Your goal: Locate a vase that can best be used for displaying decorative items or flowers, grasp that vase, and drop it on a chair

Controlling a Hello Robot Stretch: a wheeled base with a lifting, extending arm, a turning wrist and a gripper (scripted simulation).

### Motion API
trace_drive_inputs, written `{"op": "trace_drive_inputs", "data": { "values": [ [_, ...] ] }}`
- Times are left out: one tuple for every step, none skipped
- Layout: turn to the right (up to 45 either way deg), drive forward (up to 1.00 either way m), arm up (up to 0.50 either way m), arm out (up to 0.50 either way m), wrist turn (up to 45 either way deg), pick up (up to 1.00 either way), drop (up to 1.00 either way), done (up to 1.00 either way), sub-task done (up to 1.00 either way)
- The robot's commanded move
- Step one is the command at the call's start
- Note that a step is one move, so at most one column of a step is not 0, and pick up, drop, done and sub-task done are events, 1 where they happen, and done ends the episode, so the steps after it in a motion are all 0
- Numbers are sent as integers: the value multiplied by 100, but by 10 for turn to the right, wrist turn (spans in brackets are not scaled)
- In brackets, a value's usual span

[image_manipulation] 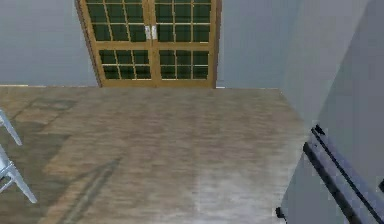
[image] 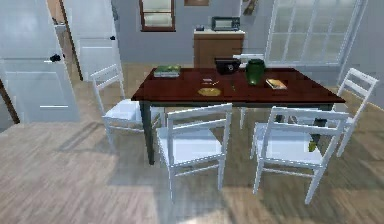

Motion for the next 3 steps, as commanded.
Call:
{"op": "trace_drive_inputs", "data": {
  "values": [
    [-450,0,0,0,0,0,0,0,0],
    [-240,0,0,0,0,0,0,0,0],
    [0,60,0,0,0,0,0,0,0]
  ]
}}
